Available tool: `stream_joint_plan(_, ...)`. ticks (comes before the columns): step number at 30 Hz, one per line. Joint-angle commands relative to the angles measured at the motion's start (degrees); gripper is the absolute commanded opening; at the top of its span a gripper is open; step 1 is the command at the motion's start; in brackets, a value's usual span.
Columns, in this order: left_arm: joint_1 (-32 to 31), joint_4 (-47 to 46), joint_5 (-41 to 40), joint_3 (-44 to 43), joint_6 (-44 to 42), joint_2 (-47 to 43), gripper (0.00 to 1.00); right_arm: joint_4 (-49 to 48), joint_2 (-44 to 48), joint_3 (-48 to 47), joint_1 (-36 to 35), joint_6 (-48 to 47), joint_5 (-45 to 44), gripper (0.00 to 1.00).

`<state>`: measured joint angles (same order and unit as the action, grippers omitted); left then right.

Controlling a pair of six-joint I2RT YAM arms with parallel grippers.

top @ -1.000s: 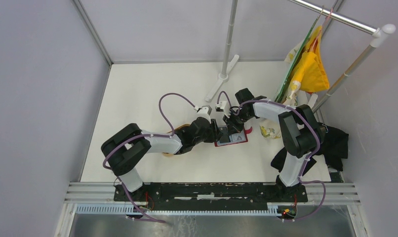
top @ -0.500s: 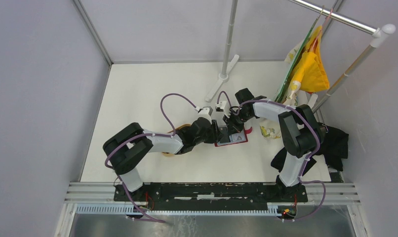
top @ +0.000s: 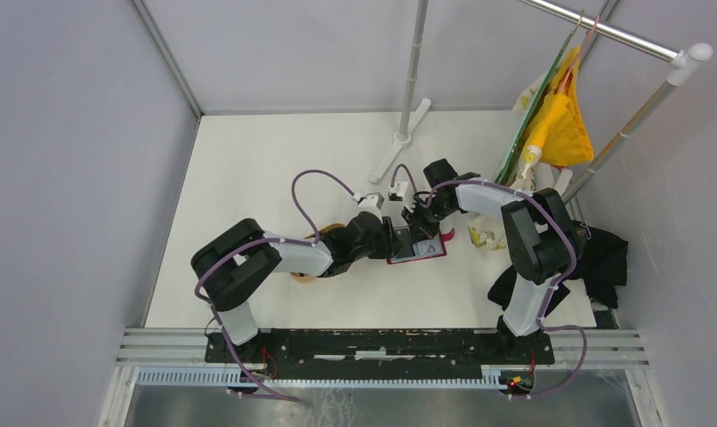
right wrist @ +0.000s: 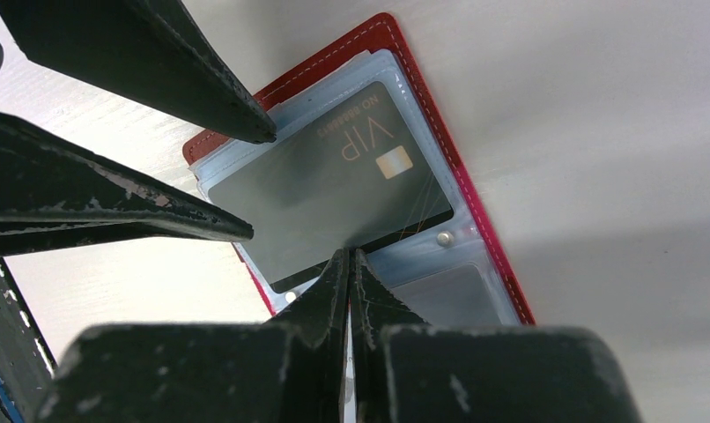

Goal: Put the credit cards into the card holder
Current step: Turn over the card slot in the card holder.

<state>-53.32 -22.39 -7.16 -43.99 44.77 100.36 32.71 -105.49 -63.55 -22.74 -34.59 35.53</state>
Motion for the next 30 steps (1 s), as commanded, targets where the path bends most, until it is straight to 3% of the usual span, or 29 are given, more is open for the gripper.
stream_joint_plan(1, 0.4, -0.3, 0.2, -1.6, 3.2, -0.2, 0.47, 0.2, -0.7, -1.4, 0.3, -0.8, -1.5, 0.03)
stream_joint_plan(30, 0.3, -0.3, -0.9, -0.1, 6.0, -2.1, 0.57, 0.3, -0.7, -1.4, 0.3, -0.8, -1.4, 0.03)
